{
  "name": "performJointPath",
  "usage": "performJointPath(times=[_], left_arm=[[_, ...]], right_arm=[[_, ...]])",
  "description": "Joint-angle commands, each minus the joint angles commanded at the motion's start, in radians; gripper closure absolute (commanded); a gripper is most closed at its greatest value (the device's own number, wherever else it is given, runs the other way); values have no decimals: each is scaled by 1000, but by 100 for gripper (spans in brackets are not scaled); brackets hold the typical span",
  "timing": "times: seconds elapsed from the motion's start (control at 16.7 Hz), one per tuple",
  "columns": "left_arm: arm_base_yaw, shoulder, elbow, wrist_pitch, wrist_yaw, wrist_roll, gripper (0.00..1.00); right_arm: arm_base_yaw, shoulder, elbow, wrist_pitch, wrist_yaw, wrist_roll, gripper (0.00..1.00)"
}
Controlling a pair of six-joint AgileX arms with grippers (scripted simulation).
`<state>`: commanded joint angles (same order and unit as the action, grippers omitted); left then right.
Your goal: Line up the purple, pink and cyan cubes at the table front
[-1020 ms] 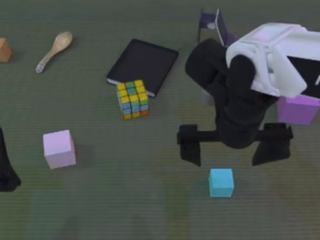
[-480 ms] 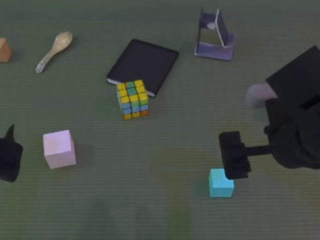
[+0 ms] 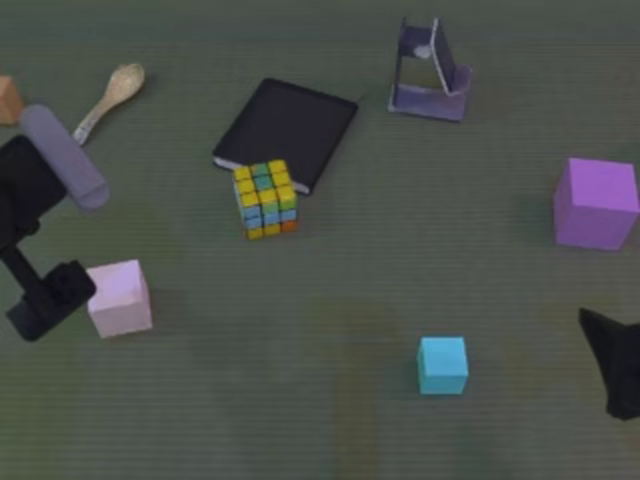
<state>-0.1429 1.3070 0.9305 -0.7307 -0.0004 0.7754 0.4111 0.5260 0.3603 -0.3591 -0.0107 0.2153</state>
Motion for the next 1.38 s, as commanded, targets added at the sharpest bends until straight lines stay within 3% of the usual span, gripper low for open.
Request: performJointPath(times=[0.36,0.6,1.08,1.38], left_arm=[[-45,441,311,-237,-1,254,0],[-61,570,426,-311,1,341,0],[-59,593,431,-304,1,354,0],[-60,675,326,-107,2,355,0]], right_arm=[[-268,-382,-277,254,5,-159,0],[-385,-512,-351,347,10,-210,0],[-401,-526,-360,359,11,-215,0],[-401,-526,-360,359,11,-215,0]])
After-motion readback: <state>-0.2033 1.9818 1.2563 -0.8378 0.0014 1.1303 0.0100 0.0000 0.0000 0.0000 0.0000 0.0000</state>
